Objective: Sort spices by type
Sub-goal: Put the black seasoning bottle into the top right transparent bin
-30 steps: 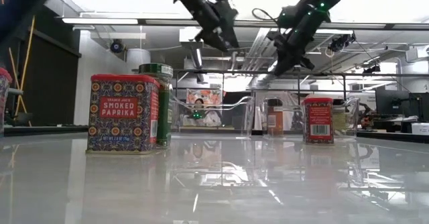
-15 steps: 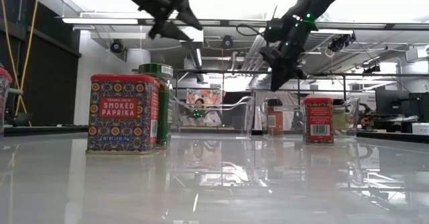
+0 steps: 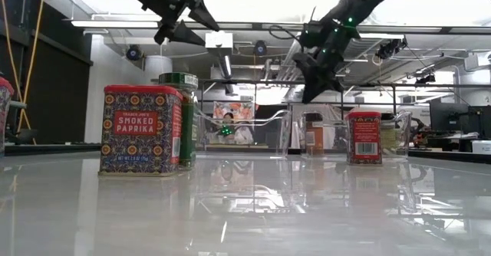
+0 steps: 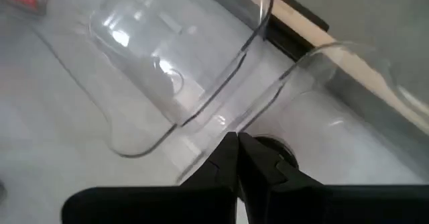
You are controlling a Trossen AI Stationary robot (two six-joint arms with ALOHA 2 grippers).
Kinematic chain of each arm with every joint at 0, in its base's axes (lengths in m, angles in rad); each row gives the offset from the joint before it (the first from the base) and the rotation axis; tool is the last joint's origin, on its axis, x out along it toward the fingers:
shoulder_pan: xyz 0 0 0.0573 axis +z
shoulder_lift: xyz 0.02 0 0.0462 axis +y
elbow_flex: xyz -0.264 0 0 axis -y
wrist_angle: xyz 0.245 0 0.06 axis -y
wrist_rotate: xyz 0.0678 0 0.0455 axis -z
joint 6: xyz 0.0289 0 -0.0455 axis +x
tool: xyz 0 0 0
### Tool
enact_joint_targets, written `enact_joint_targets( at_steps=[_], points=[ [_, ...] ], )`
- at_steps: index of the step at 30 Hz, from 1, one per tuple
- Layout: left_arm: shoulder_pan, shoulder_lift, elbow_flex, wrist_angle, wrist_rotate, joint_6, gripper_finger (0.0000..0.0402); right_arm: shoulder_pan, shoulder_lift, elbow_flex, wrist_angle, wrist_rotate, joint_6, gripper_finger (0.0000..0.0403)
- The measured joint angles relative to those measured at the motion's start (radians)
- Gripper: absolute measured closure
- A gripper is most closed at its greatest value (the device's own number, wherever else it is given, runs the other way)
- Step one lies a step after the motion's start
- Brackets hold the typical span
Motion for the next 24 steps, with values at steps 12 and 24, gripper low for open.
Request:
enact_joint_targets(
  at_steps=[12,24],
  points=[
    [0.000,0.000,0.000,-0.002,0.006,-0.008,0.0135,0.008,0.002,0.000,-0.104,0.058,-0.308,0.0202],
    [-0.005,0.000,0.000,-0.016,0.029,-0.008,0.0135,0.015,0.027,-0.003,-0.103,0.124,-0.602,0.0092]
  ],
)
